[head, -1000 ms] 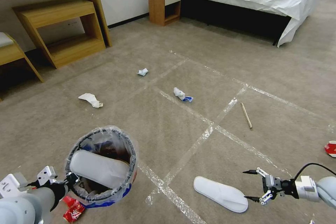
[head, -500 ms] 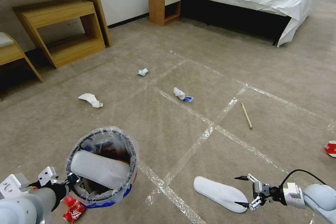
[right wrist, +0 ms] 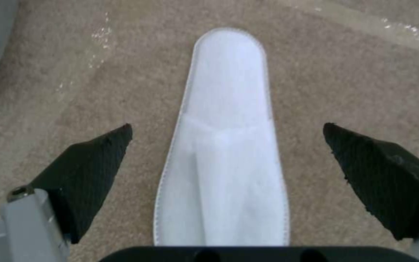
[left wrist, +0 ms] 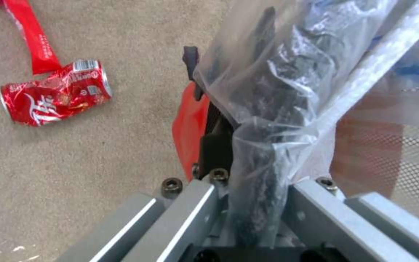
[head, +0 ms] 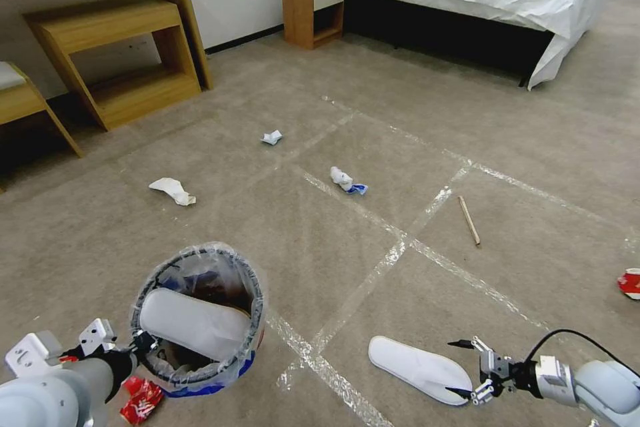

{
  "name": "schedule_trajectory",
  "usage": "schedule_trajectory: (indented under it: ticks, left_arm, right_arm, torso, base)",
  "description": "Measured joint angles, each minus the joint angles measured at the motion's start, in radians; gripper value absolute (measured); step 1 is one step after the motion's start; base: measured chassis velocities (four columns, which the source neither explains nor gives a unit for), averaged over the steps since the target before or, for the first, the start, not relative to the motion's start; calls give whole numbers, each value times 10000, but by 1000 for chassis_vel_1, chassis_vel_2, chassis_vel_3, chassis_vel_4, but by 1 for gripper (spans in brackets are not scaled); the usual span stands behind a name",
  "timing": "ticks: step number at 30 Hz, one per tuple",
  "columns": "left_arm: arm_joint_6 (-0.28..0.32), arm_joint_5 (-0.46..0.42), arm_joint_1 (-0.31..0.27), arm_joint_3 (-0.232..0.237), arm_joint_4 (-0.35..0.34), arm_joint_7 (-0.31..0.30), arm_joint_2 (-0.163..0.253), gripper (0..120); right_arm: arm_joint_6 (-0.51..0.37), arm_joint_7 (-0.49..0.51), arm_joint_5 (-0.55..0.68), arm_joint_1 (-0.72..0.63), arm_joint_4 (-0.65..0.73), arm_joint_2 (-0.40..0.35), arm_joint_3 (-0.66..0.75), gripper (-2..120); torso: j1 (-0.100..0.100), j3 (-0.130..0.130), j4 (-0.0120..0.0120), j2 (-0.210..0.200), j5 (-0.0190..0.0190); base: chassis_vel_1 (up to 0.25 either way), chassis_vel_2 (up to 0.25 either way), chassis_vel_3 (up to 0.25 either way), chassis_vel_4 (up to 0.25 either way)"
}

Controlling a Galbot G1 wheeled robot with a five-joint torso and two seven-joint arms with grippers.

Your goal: Pick up the trash bin and place the garbage on the floor into it.

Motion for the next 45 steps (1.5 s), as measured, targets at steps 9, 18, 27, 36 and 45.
schedule_trajectory:
  ticks: [9, 18, 27, 36, 45]
  left_arm:
    - [0, 48, 8, -1, 30, 35, 40, 0]
    - [0, 129, 34, 11, 61, 73, 7, 0]
    - [0, 219, 37, 65, 113, 107, 7, 0]
    - [0, 292, 37, 116, 160, 121, 5, 0]
    - [0, 413, 5, 244, 223, 141, -34, 0]
  right_arm:
    - [200, 39, -317, -126, -433, 324, 24, 100]
    - [343, 45, -662, -147, -903, 734, 11, 100]
    - [528, 41, -788, -74, -1395, 962, 10, 100]
    - [688, -40, -720, 261, -2008, 1164, 24, 100]
    - [872, -159, -569, 459, -2435, 1291, 76, 100]
  torso:
    - [0, 0, -1, 1, 0]
    - [0, 0, 0, 0, 0]
    - [0, 0, -1, 0, -1]
    - [0, 0, -1, 0, 1]
    - [0, 0, -1, 0, -2]
  base:
    - [0, 0, 0, 0]
    - [0, 0, 0, 0]
    - [0, 0, 0, 0]
    - [0, 0, 0, 0]
    - [0, 0, 0, 0]
